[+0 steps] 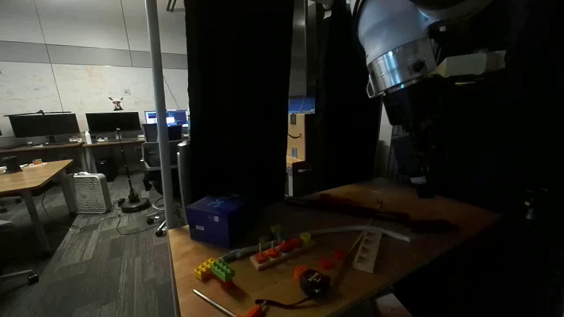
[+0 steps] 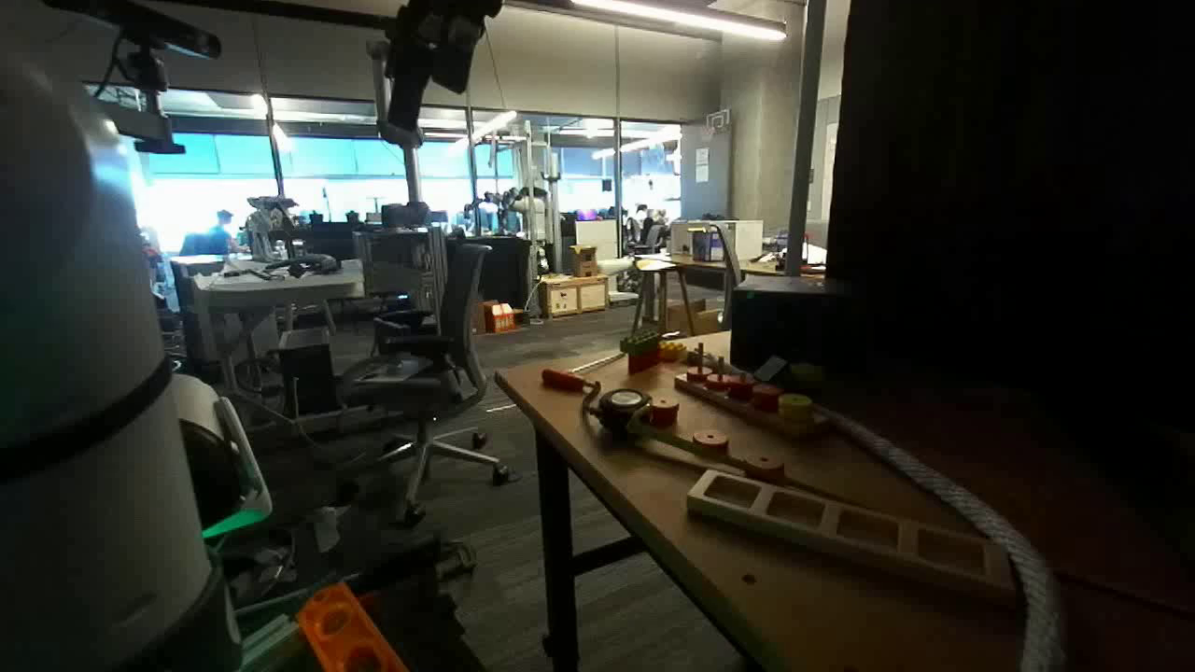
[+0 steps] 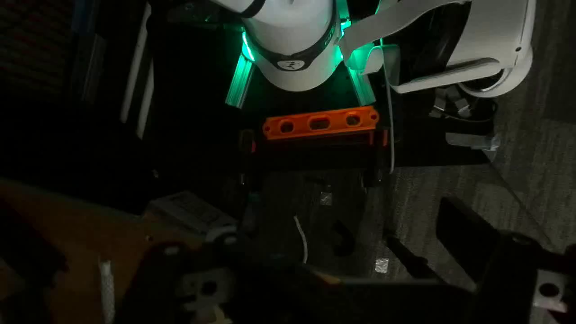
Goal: Stack two green square blocks and the yellow square block together respectively
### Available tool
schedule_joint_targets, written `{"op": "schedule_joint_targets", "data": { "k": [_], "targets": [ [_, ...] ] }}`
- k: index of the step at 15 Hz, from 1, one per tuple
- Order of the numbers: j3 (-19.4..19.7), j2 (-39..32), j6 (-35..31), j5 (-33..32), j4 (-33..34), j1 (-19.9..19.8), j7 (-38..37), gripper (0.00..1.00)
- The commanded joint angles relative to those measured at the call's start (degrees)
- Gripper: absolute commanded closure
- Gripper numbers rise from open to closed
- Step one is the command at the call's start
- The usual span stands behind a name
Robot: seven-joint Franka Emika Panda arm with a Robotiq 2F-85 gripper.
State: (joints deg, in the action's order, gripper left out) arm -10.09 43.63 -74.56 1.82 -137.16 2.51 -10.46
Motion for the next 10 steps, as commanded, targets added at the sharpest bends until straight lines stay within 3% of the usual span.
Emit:
{"op": "schedule_joint_targets", "data": {
  "k": [1, 7, 10],
  "targets": [
    [0.3, -0.1, 0.0, -0.1, 0.3, 0.4, -0.2, 0.0],
    [0.3, 0.2, 0.0, -0.1, 0.5, 0.4, -0.2, 0.0],
    [-0.8, -0.9, -9.3, -4.4, -0.8, 0.1, 0.0, 0.0]
  ]
}}
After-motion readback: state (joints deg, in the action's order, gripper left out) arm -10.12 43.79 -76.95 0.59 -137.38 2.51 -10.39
